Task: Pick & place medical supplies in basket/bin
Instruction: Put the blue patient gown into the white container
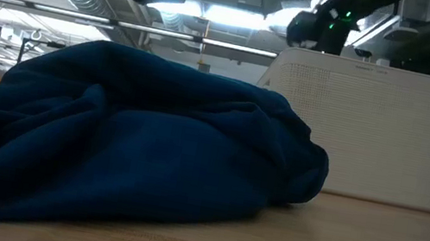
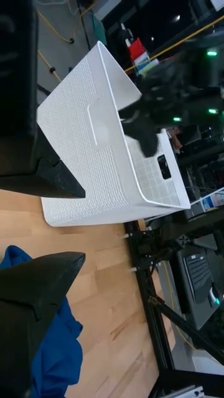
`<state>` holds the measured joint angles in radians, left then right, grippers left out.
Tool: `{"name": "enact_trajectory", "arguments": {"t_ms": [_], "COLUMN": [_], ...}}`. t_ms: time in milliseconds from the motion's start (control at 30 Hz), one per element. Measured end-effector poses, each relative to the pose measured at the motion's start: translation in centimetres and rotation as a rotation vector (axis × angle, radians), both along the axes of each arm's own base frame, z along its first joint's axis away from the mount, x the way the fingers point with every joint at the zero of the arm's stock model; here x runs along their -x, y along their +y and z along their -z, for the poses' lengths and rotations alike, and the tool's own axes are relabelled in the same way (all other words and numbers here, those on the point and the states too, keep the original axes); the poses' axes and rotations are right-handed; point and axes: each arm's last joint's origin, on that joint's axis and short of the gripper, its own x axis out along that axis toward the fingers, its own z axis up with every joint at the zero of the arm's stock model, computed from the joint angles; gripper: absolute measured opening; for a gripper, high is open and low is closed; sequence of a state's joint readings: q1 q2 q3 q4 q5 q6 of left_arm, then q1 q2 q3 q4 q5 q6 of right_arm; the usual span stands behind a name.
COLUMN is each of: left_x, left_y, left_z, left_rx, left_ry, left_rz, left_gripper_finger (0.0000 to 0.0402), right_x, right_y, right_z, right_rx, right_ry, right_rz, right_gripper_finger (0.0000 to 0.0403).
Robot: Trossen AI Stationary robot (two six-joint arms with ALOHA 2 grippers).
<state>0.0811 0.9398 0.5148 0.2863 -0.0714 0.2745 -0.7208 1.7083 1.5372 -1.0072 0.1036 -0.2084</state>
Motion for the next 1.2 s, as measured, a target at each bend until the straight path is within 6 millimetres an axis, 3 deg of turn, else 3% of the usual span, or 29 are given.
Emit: {"name": "enact_trajectory", "arguments": {"t_ms": [233, 367, 667, 933, 1200], "left_x": [0.0, 0.0, 0.0, 0.0, 0.0], "left_y": [0.1, 0.1, 0.1, 0.1, 0.1], "left_z": [0.0, 0.0, 0.0, 0.0, 0.0], "left_rx": [-0.003, -0.003, -0.003, 0.087, 0.094], "left_ry": [0.000, 0.000, 0.000, -0.015, -0.017], "left_rz": [-0.025, -0.025, -0.025, -0.036, -0.037], "left_gripper_finger": [0.0143, 0.0144, 0.0143, 0.0143, 0.0143], "right_x": [2.6, 3.4, 3.9, 3.9, 2.6], "right_y": [3.2, 6.1, 13.7, 18.3, 22.5], "right_z": [-5.0, -6.2, -4.2, -3.1, -2.3], "right_rx": [0.097, 0.165, 0.268, 0.365, 0.360], "right_ry": [-0.164, -0.275, -0.401, -0.436, -0.415], "right_rz": [0.044, -0.010, -0.348, -0.570, -0.803], "right_gripper_finger": [0.0191, 0.0173, 0.0088, 0.0009, 0.0008]}}
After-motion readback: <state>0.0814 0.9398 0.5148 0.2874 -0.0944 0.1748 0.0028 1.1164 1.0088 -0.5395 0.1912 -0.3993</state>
